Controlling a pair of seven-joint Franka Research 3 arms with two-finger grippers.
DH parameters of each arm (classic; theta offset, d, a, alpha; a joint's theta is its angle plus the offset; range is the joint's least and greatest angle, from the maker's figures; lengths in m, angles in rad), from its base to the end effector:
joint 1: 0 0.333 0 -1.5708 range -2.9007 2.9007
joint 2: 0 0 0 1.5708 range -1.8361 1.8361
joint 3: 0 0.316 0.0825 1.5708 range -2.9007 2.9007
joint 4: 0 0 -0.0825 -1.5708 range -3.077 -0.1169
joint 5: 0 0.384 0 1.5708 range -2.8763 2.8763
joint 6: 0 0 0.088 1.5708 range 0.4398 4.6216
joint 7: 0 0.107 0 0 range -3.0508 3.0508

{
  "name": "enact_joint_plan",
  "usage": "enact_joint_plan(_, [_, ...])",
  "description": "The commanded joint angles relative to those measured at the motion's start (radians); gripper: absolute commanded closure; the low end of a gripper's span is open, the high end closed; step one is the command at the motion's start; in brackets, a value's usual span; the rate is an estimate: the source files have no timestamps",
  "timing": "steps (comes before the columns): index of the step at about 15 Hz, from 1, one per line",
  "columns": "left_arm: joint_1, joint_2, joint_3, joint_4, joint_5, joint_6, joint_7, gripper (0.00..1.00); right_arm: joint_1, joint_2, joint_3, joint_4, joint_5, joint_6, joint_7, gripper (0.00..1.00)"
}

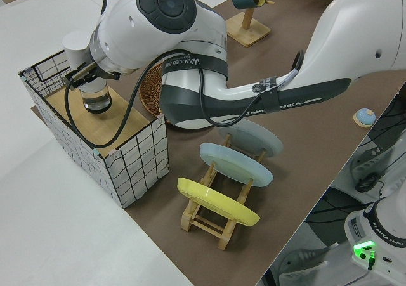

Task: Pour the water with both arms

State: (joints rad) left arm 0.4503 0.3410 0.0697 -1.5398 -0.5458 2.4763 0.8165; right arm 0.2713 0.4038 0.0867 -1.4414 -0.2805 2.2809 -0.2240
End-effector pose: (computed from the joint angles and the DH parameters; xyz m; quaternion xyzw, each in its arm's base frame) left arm 0.6162 0.3463 0.5255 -0.9352 -0.0107 -0.3539 0.0104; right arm 0.6776 0.2348 0.5082 0.9112 0.3344 0.2221 0.0929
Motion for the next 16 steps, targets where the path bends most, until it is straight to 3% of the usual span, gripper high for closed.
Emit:
enact_joint_plan(1, [-0.010,-0.071,0.002,0.010,0.066,-0.069,-0.089,1.00,-0.038,-0.069,0.018,-0.085,0.017,0.002,-0.044,1.000])
enact_joint_plan(3, [-0.019,-0.097,0.004,0.010,0.088,-0.109,-0.120,1.00,-0.052,-0.082,0.018,-0.099,0.017,0.002,-0.067,1.000])
enact_joint_plan(7, [-0.042,-0.151,0.002,0.009,0.144,-0.174,-0.206,1.00,-0.081,-0.132,0.018,-0.165,0.015,-0.004,-0.080,1.000])
enact_joint_plan(11, [-0.079,-0.192,0.002,0.003,0.216,-0.232,-0.316,1.00,-0.084,-0.167,0.018,-0.168,0.041,-0.168,-0.042,1.000])
enact_joint_plan(14, [-0.113,-0.229,0.001,-0.013,0.274,-0.260,-0.405,1.00,-0.084,-0.186,0.018,-0.168,0.194,-0.296,0.035,1.000])
enact_joint_plan(16, [-0.134,-0.258,0.001,-0.025,0.322,-0.299,-0.448,1.00,-0.086,-0.197,0.018,-0.165,0.237,-0.348,0.133,1.000])
